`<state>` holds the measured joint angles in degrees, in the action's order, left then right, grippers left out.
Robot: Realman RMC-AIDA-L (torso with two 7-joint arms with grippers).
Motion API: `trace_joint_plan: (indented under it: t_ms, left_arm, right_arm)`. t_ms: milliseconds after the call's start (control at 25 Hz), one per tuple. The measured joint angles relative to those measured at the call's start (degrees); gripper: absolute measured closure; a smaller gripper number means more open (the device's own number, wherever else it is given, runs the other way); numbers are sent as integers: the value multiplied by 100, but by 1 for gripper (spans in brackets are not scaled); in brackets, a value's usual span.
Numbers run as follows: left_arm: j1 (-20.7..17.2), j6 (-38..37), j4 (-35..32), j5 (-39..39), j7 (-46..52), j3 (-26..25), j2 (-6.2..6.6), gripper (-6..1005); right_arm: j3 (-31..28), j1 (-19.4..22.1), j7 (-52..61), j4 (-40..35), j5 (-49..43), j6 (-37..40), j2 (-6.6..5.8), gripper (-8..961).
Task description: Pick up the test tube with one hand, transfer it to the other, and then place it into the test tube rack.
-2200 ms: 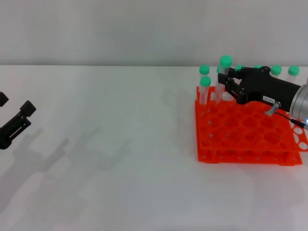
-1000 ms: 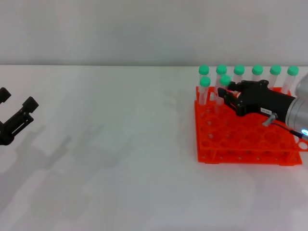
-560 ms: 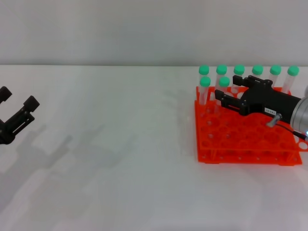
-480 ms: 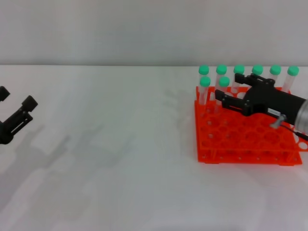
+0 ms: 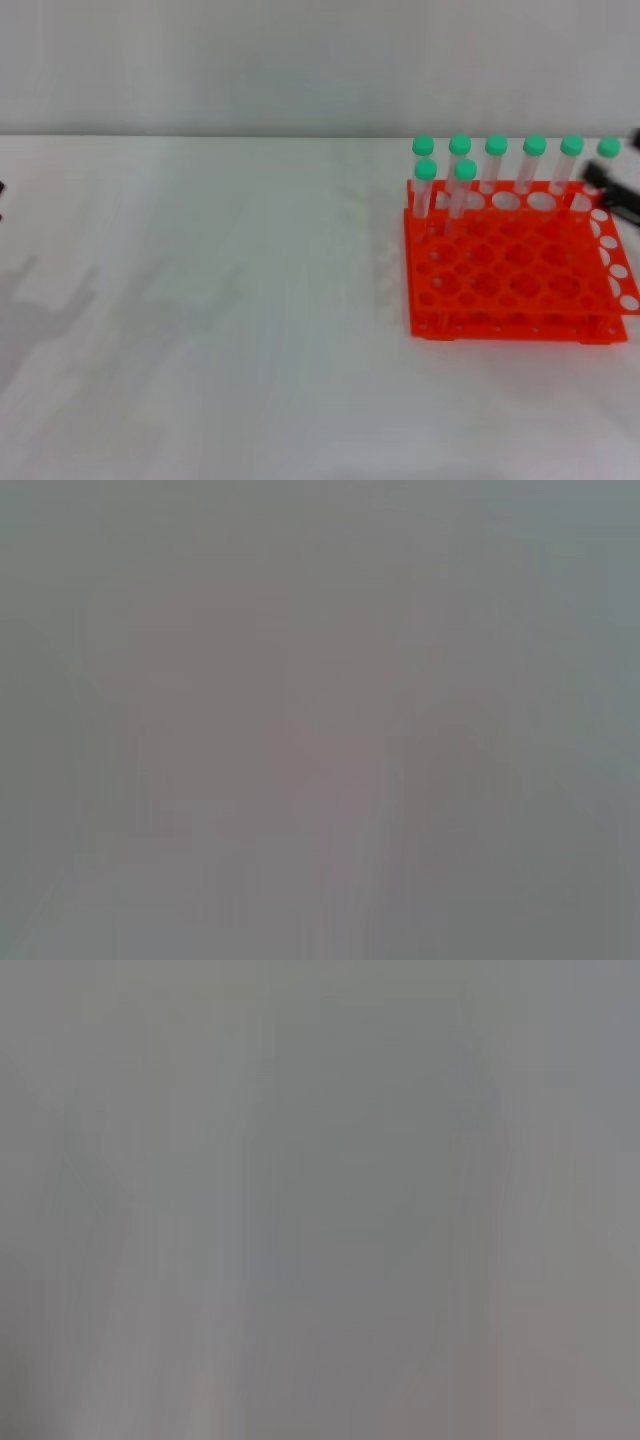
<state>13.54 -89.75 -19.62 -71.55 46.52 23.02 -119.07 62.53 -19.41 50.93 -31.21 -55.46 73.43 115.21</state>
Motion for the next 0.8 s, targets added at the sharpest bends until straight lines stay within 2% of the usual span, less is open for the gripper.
trace_joint_plan:
  t_ms: [120,320,520,800]
  left_arm:
    - [7,24,213,386,-308,0,3,111]
    - [45,86,334,625,-465,0,-1,111]
    - [68,123,423,810,-485,0,-2,111]
    - [170,205,508,823,-528,0,-2,111]
  right_arm:
    - [-651,38,-512,686,299,605,1,111]
    - [-1425,69,-1157,1554,445,966,-3,111]
    - [-1698,71,-1642,1986,461,983,-5,110]
    - [-1721,18,-1870,2177,473,873,-6,111]
